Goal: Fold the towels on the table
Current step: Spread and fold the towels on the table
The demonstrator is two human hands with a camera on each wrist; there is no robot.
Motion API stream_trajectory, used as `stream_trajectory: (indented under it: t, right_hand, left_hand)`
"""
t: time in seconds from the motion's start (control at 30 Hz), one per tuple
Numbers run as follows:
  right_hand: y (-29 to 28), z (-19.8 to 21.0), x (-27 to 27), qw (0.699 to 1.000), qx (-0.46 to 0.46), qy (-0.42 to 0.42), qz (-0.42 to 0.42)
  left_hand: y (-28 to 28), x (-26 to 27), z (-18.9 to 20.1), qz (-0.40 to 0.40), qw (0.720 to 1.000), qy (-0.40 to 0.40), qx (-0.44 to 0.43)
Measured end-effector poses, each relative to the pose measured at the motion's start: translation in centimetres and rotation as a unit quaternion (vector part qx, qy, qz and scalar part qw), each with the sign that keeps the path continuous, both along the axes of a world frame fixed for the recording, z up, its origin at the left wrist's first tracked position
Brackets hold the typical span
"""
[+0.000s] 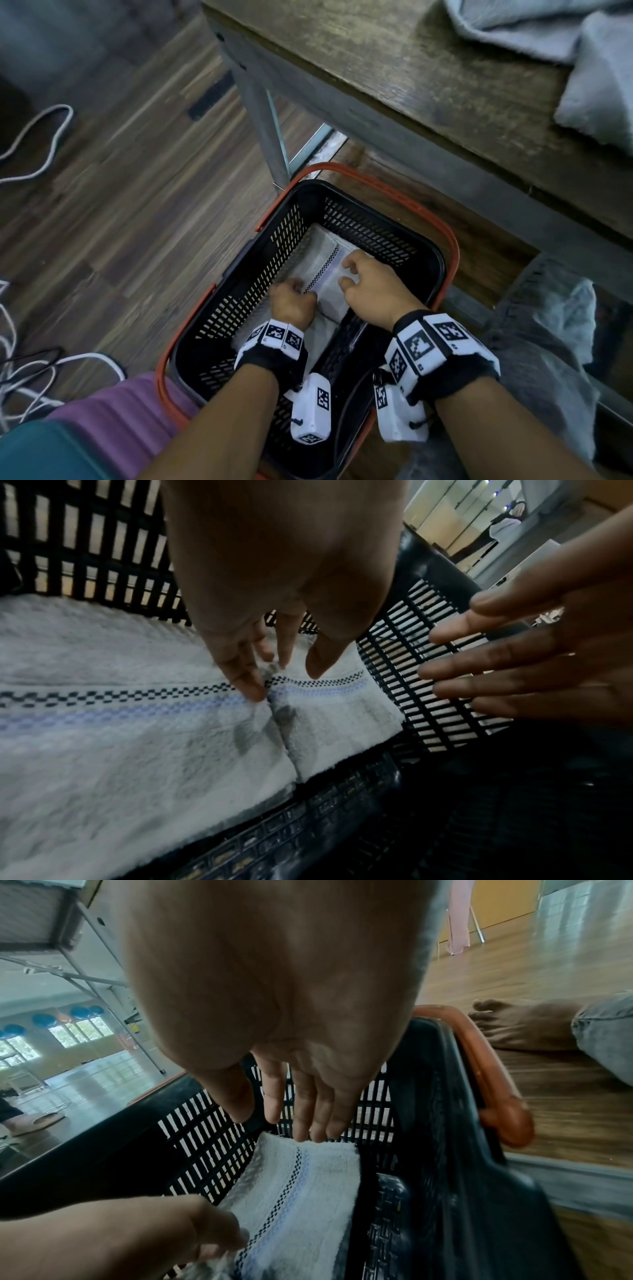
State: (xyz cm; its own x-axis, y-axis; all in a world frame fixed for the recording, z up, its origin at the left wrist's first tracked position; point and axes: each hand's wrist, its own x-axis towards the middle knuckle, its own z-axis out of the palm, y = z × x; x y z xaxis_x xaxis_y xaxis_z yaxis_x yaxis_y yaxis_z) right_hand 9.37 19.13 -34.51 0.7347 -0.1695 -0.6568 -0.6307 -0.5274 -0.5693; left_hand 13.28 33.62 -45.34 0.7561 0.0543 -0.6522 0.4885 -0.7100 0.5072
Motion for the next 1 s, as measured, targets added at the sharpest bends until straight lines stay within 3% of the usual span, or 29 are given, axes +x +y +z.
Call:
stream_trajectory:
  t: [0.1,0.23,0.3,0.37,0.47,0.6,0.77,1.0]
  right_hand:
    - [-0.2,0.1,-0.1,1.000,0.011,0.000,-0.014]
    - [-0.5,0.1,-0.3,1.000,0.015,0.002,-0.020]
    - [-0.6,0.0,-0.4,1.000,0.014,0.004,-0.023]
    - [-0.7,0.1,-0.5,1.000,0.014,0.005,-0.024]
    - [-1.0,0.3,-0.6,0.999,0.019,0.000,-0.030]
    - [-1.1,0.9,-0.4,0.999,0.024,-0.016,-0.034]
    - [-1.2,3.3,0.0,0.996,0.053,-0.062,-0.047]
    - [-2.5,11.1,-1.6,0.983,0.022,-0.178,-0.040]
  left_hand:
    - [-0.3,0.2,0.2,-0.066,0.996,0.014,0.056]
    - [-1.0,-0.2,0.3,-0.142,0.983,-0.093,0.072]
    - [-1.1,-0.4,0.6,-0.266,0.953,-0.085,0.121]
    - [-0.8,-0.7,0.7,-0.382,0.903,-0.050,0.189]
    - [-0.2,-0.9,0.7,-0.437,0.869,-0.027,0.230]
    - [-0.4,-0.6,1.6,-0.426,0.879,-0.028,0.213]
    - [-1.9,0.6,4.7,-0.290,0.951,-0.082,0.071]
    - [-4.8,1.8,13.6,-0.200,0.959,-0.174,-0.100]
